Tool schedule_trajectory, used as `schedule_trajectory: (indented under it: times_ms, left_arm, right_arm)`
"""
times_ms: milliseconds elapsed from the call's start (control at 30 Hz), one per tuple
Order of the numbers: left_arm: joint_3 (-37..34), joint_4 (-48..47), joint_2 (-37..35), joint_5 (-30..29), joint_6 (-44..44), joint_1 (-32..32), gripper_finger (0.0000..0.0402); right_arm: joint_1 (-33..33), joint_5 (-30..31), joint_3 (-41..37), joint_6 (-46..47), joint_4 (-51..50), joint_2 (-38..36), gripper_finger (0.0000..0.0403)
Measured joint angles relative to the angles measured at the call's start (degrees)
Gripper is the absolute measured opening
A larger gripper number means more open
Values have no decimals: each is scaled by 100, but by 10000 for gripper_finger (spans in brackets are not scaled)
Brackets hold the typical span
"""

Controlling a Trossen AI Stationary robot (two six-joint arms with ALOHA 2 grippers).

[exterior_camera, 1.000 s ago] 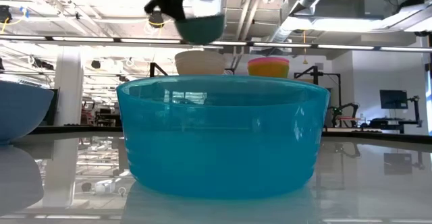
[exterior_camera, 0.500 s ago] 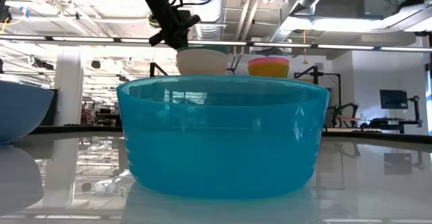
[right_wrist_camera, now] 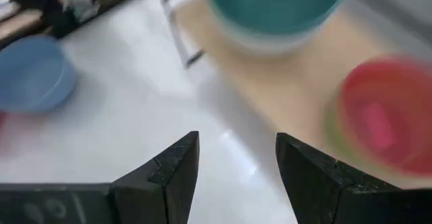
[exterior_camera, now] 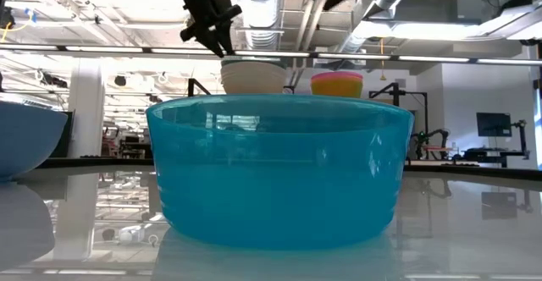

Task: Place and stack bowls onto a shelf
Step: Stack the small blue bowl on top of the small red bowl on the shelf

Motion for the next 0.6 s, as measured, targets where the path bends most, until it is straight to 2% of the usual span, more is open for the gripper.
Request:
schedule_trajectory:
  times_ms: [133, 333, 467, 600]
  left_arm:
    - [111, 14, -5, 68, 352, 99, 161]
    - [108, -197, -68, 648, 727, 66, 156]
    - [108, -346, -345, 878, 710, -92, 146]
    - [28, -343, -822, 729, 515, -435, 135]
  right_arm:
    - [116, -655, -714, 594, 483, -6, 223]
    - [572, -1061, -1890, 1481, 1406, -1, 214]
    - [944, -1268, -2605, 1724, 2112, 3, 206]
    - [1199, -1628, -3125, 1599, 2761, -2, 203]
